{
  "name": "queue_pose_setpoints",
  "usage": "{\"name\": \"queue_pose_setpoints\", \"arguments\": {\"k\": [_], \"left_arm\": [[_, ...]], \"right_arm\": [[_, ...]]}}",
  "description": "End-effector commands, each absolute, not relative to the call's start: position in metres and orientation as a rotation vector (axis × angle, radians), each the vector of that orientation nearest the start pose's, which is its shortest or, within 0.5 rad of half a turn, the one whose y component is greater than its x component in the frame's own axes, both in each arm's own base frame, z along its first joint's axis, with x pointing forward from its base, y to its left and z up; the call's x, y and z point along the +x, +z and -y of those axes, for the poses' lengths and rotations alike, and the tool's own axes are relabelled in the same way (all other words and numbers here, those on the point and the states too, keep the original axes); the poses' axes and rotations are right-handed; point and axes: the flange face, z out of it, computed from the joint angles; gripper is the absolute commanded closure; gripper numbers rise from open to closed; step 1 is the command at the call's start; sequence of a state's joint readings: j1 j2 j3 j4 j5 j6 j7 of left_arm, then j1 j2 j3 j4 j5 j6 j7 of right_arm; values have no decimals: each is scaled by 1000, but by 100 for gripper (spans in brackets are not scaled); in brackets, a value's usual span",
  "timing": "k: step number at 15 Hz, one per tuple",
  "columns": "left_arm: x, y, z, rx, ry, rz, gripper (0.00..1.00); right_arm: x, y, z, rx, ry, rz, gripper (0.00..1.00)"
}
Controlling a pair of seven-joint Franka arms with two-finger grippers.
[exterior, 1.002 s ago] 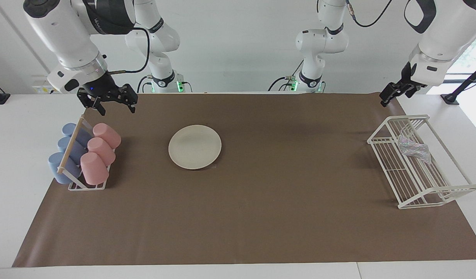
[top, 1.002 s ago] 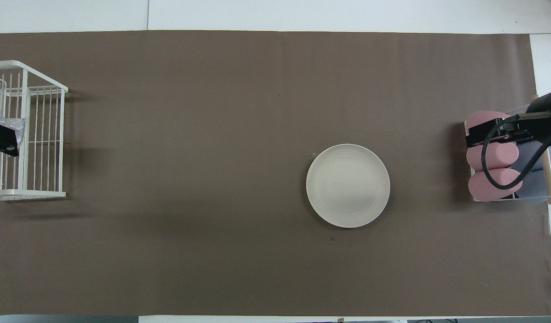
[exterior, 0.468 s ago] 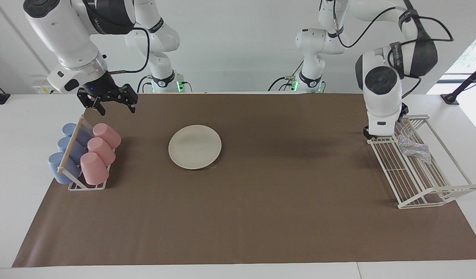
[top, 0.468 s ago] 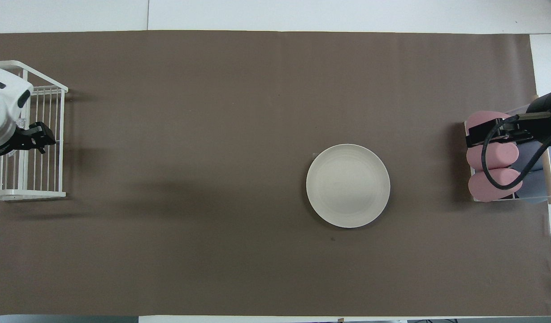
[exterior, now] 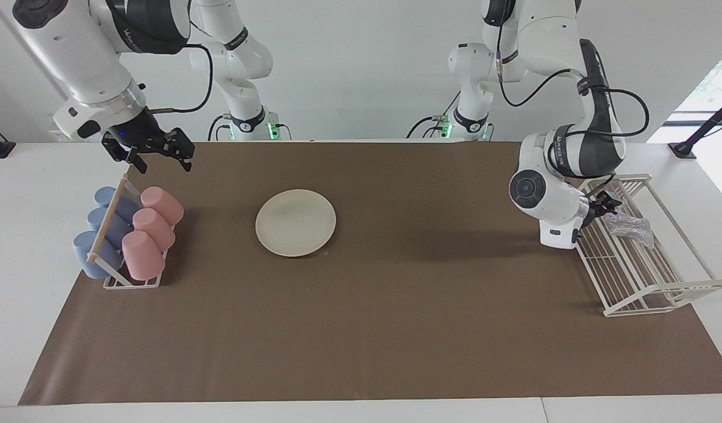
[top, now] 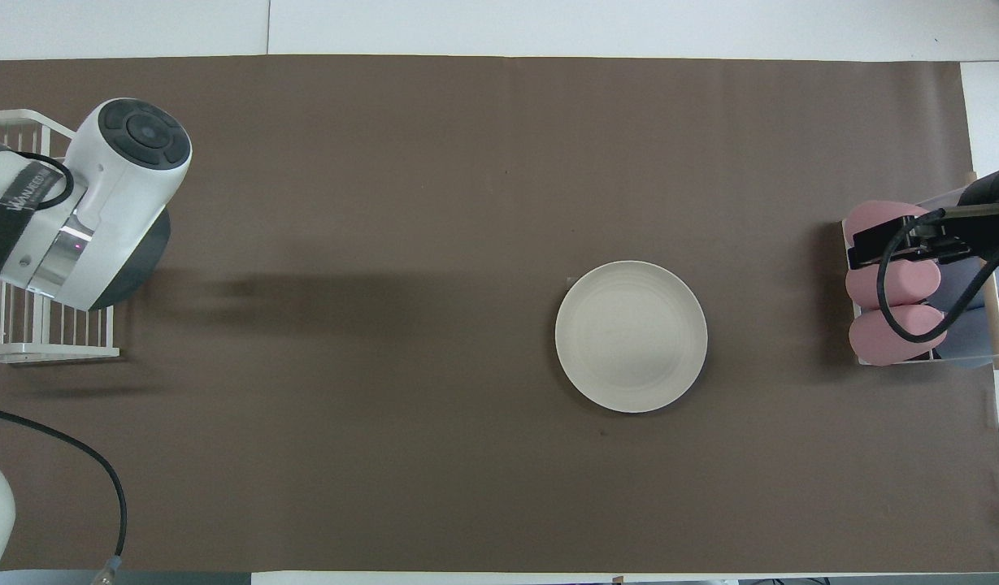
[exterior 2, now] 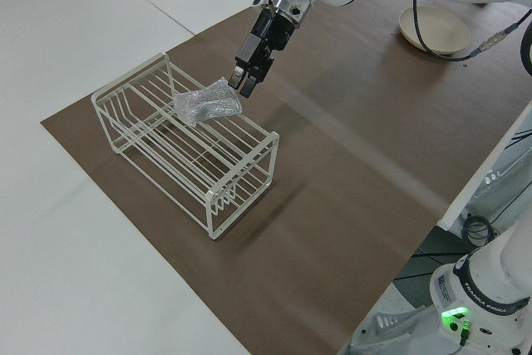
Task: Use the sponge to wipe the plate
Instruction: 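Reach into the white wire basket and grasp the translucent sponge with the left gripper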
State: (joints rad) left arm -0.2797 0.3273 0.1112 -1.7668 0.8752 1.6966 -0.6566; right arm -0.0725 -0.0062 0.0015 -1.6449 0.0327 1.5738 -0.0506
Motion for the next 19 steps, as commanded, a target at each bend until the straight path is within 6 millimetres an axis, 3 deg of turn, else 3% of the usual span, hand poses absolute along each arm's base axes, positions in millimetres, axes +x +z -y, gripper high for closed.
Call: {"name": "queue_pose_setpoints", "arguments": {"k": [1,5,9,13,15,18,19], "left_arm": [[622,397,29,-2175,-66,183,0],[623,397,25,-2175,-74,184,0],[624,397,19,-2174,-70,189,11],[622,394,16,-2167,-60,187,41],[622,396,11,-2163,-60,195,64],[619,394,10,-2158,-46,195,99],[619,393,9,-2159,-45,195,100]], "right_arm": [[545,596,31,-3120,111,26,0],[547,595,30,-3120,94,13,0],[555,597,7,-3123,-2,-112,0],[550,589,6,-3116,1,-244,0],[542,577,6,-3115,11,-276,0],[538,568,9,-3086,-18,-484,0],[536,564,8,-3081,-6,-513,0]]}}
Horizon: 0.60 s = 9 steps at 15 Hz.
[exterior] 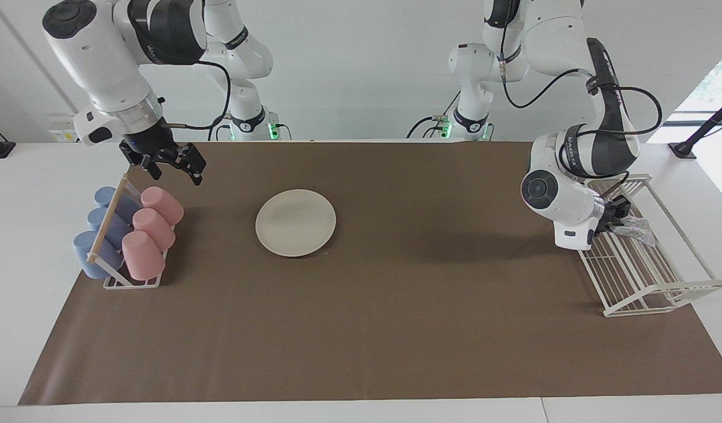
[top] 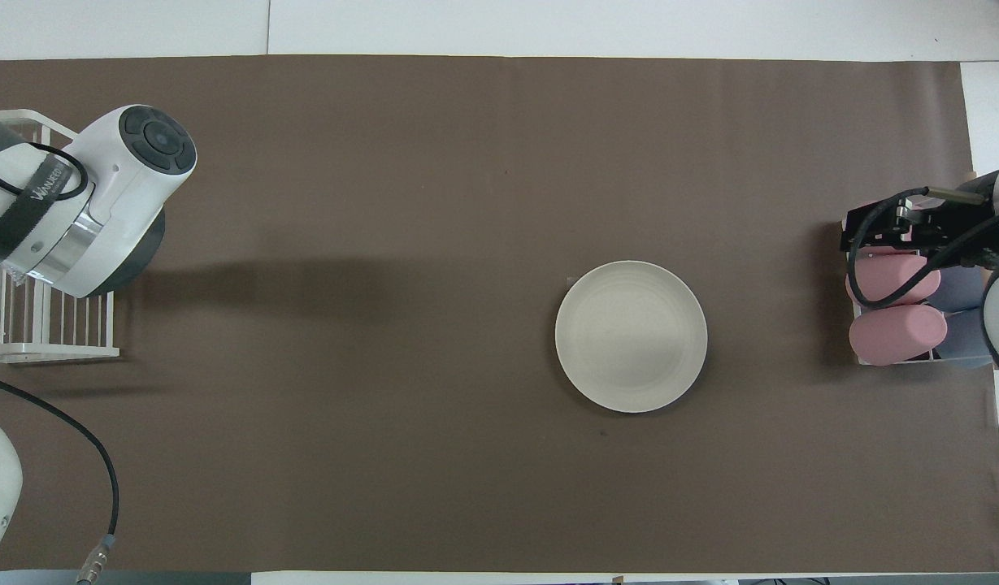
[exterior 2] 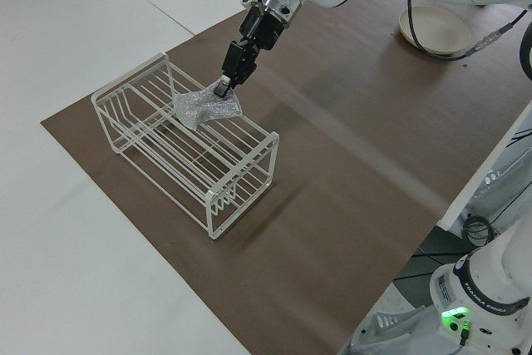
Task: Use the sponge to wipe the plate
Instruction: 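Reach into the white wire basket and grasp the translucent sponge with the left gripper, then lift the sponge out with the left gripper while the right gripper approaches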
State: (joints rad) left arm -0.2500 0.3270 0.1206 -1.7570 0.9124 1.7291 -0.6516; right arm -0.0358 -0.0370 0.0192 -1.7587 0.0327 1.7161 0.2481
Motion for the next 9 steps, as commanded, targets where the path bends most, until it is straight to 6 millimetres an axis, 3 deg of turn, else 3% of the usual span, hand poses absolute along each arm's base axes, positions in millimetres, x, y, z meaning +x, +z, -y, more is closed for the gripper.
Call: {"name": "queue_pose_setpoints", "arguments": {"k": [1,3,5,7,9], "left_arm": [[619,395,10,-2161,-51,197,100],[620,403,9,-2168,-62,198,100],[620,414,5,-2180,-61,193,100],[619,437,3,-2222,-67,231,100],[622,474,7,-2356,-43,392,100]], "right_arm": [[534,563,8,-3082,1,-520,0],[532,564,6,-3080,18,-532,0],[533,568,-5,-3052,19,-687,0],[535,580,-42,-3011,30,-873,0],[533,586,-86,-2958,28,-1045,0]]}}
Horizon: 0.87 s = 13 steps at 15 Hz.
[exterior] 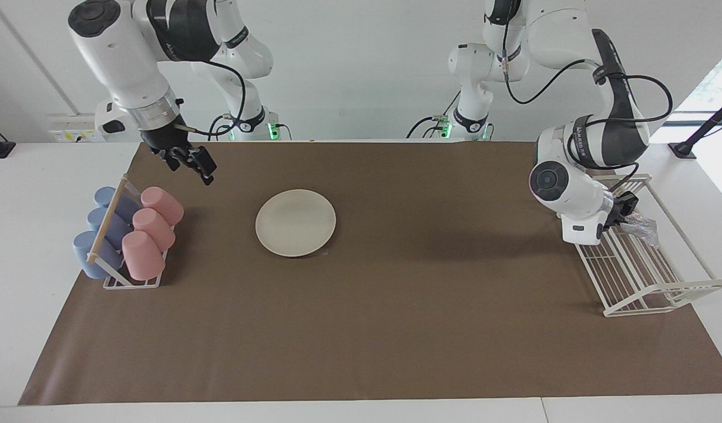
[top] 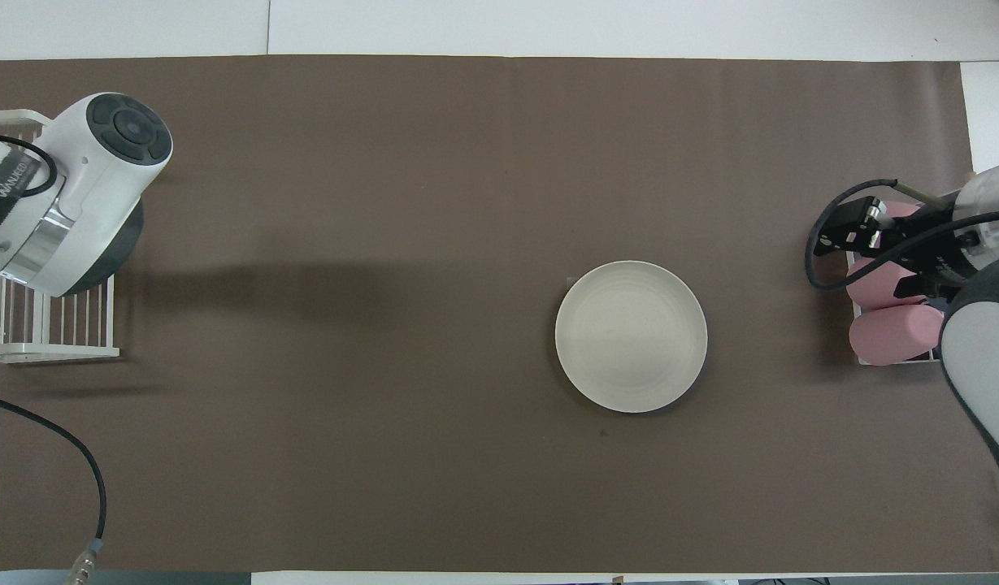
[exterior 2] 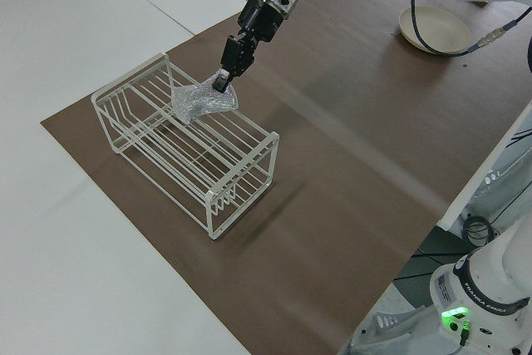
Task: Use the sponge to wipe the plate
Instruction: 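Lift the sponge out with the left gripper while the right gripper approaches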
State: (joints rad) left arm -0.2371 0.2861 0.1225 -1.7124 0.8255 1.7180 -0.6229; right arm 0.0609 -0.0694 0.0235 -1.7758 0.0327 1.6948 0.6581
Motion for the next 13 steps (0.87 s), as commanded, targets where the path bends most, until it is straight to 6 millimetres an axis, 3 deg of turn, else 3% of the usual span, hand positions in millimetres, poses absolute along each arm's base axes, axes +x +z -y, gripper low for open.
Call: {"name": "queue_pose_setpoints", "arguments": {"k": [1,3,6,8,10,11,13], "left_arm": [[622,497,11,-2413,-18,477,100],[619,528,23,-2540,75,607,100],[605,566,35,-2774,211,751,100],[592,592,10,-2965,316,917,100],[580,617,-2,-3172,428,1045,100],[577,624,-14,-3261,474,1109,100],[567,620,-12,-3378,591,1144,100]], "right_arm": [[527,584,-98,-2944,56,-1102,0],[516,582,-123,-2952,115,-1112,0],[515,584,-126,-2941,109,-1119,0],[516,584,-128,-2897,106,-1198,0],[513,585,-143,-2759,182,-1322,0],[518,588,-152,-2676,146,-1399,0],[521,591,-174,-2557,93,-1541,0]]}}
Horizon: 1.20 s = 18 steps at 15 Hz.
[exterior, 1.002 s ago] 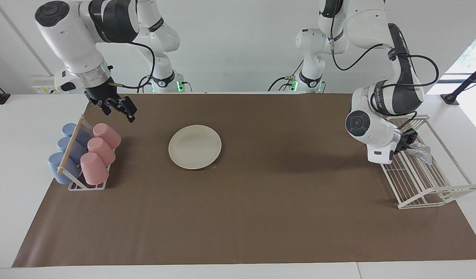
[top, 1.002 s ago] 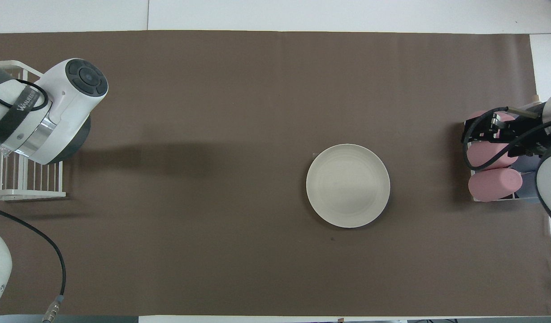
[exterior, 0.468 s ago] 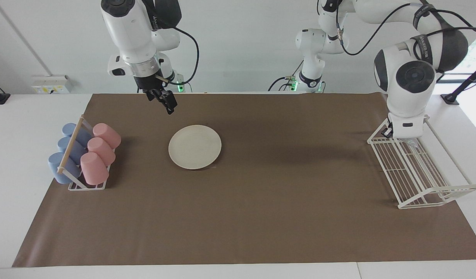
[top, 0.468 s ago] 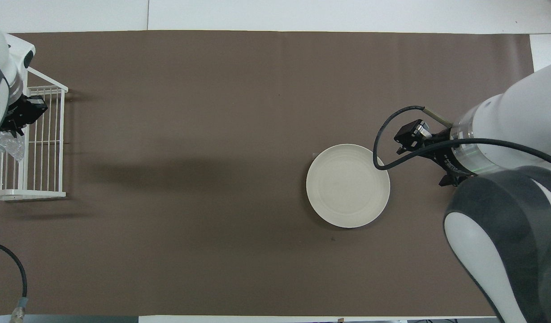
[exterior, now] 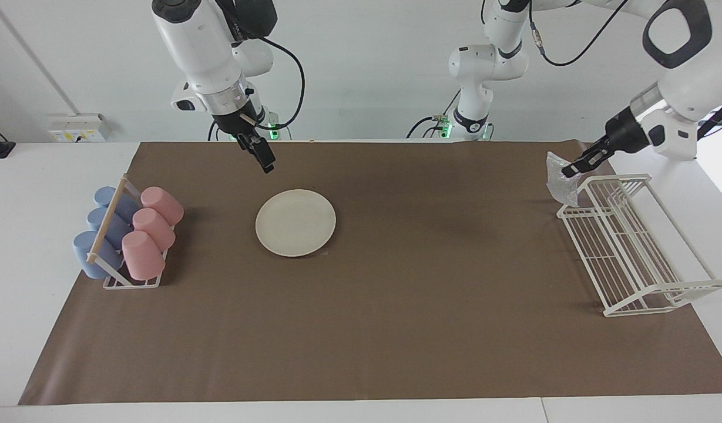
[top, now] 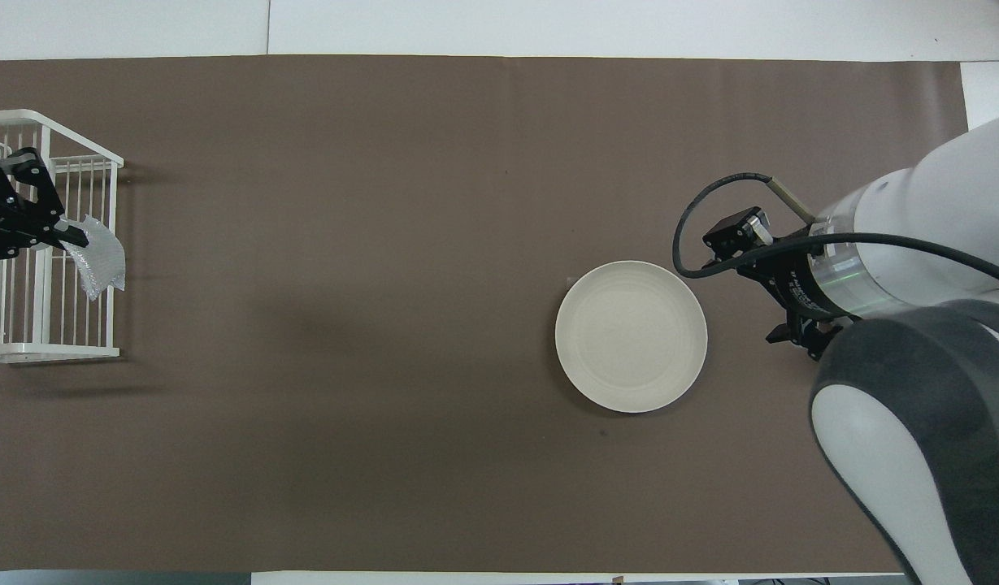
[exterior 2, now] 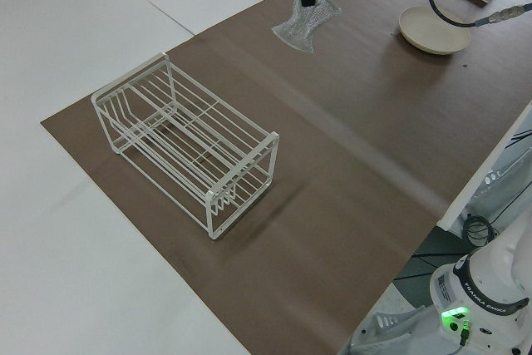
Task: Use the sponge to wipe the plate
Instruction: 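Lift the sponge out with the left gripper while the right gripper approaches, then grasp the sponge with the right gripper from the left gripper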
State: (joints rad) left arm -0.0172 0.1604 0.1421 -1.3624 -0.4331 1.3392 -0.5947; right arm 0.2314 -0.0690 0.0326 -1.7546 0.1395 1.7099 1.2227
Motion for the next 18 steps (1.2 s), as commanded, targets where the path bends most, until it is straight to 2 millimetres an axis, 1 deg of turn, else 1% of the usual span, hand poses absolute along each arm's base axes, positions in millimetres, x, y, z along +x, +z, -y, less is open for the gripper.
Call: {"name": "queue_pose_setpoints", "arguments": {"k": [1,2,3,4,5,6,7,8,9,10,11,12,13,14,15,16,17,18], "left_arm": [[561,620,-9,-3436,639,1144,100],[554,615,-5,-3505,699,1138,100],[547,608,-2,-3562,717,1163,100],[539,598,-1,-3624,713,1214,100],[530,589,2,-3690,695,1233,100],[520,576,6,-3765,679,1219,100],[509,567,11,-3836,689,1232,100],[502,559,16,-3890,731,1287,100],[501,553,22,-3926,768,1304,100],[502,550,34,-3967,811,1269,100],[501,543,42,-4007,866,1246,100],[499,536,47,-4063,895,1198,100],[495,531,59,-4122,943,1063,100],[492,525,70,-4158,1008,919,100],[490,514,85,-4181,1067,782,100],[488,508,101,-4234,1075,643,100],[486,497,111,-4275,1070,536,100],[483,486,119,-4320,1025,373,100]], "right_arm": [[520,591,-181,-2543,88,-1567,0],[518,588,-191,-2544,92,-1585,0],[518,588,-200,-2524,101,-1630,0],[516,594,-214,-2503,92,-1664,0],[518,594,-234,-2518,85,-1704,0],[521,599,-251,-2539,68,-1722,0],[525,601,-268,-2552,78,-1735,0],[529,604,-280,-2543,89,-1763,0],[531,607,-292,-2519,88,-1789,0],[529,606,-301,-2505,89,-1808,0],[528,600,-311,-2491,90,-1839,7],[531,602,-325,-2448,81,-1872,14],[531,604,-341,-2434,64,-1882,13],[529,602,-351,-2431,46,-1895,11],[529,597,-357,-2403,50,-1936,0],[528,600,-362,-2340,55,-1983,0],[522,602,-376,-2298,61,-1993,0],[510,604,-397,-2281,65,-1961,0]]}}
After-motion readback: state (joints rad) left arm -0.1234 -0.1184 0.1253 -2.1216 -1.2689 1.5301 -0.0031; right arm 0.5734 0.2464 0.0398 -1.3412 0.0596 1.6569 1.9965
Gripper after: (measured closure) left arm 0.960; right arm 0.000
